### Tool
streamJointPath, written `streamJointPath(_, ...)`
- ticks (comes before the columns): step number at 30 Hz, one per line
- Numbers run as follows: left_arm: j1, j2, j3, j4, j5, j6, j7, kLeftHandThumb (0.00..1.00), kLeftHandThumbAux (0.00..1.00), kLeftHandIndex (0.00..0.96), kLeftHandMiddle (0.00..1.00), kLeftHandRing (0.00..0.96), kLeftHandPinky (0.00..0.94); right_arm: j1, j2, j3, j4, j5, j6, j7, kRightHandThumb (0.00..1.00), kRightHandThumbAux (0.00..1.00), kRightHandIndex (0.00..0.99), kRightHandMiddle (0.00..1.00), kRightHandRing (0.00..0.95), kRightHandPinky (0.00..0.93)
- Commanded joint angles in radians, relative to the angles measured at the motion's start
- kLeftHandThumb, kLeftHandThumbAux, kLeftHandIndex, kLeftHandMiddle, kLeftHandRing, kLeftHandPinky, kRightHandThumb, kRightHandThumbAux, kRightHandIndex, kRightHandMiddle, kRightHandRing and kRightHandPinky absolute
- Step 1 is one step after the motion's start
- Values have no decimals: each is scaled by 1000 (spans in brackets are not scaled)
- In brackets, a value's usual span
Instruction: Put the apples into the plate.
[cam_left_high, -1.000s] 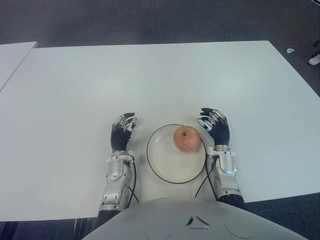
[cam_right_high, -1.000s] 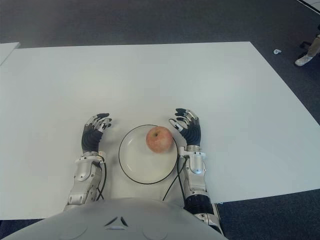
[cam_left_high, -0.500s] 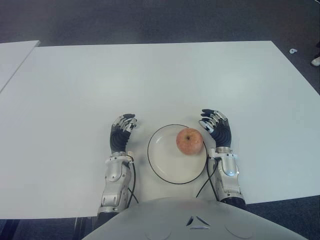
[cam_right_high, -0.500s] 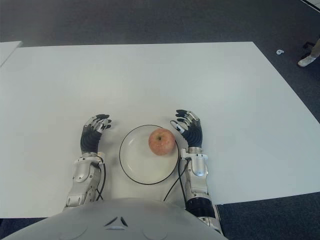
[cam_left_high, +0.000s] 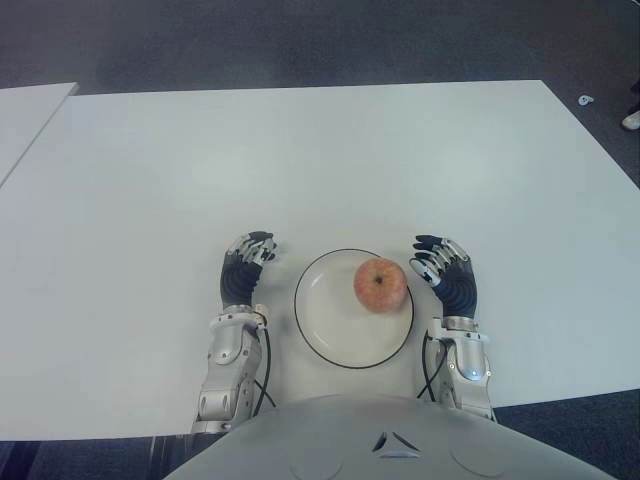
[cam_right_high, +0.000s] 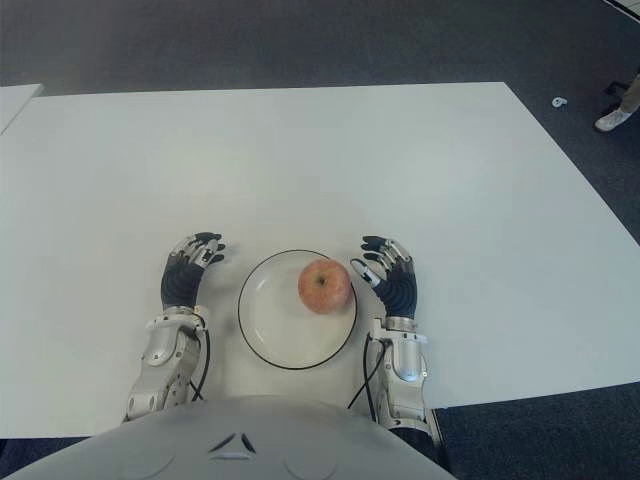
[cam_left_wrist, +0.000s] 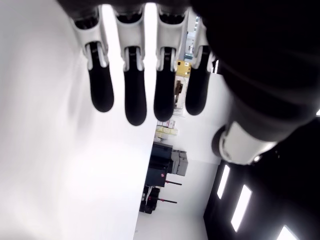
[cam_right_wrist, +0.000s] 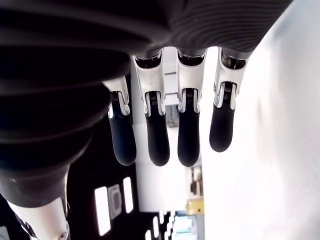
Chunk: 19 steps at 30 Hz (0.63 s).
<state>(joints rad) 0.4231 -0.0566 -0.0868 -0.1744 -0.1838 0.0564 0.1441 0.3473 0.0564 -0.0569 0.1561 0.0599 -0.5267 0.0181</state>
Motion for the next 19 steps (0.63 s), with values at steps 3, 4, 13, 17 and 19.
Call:
streamJointPath(3,98,33,16,-104,-59,213,-46,408,636,289,349,384,391,178,20,6,-22,8,138,-18,692,730,398,378,363,361)
streamJointPath(4,102,34,16,-115,-61,227,-49,369,623,270,341,379,386,198,21,10,-45,7,144,-18,692,730,398,371,358,355)
streamJointPath(13,173,69,9,-303,-70,379,-57,253,584,188,282,339,359,330,9,32,-314,-8,323,-37,563,743,262,269,290,289)
streamJointPath(17,171,68,4,-336,-61,427,-45,237,578,175,270,329,354,343,-2,29,-402,-7,439,-49,430,748,141,231,262,276)
streamJointPath(19,168,66,3,-346,-58,444,-42,233,578,172,268,327,354,344,-6,27,-423,-5,476,-52,405,745,124,222,257,281)
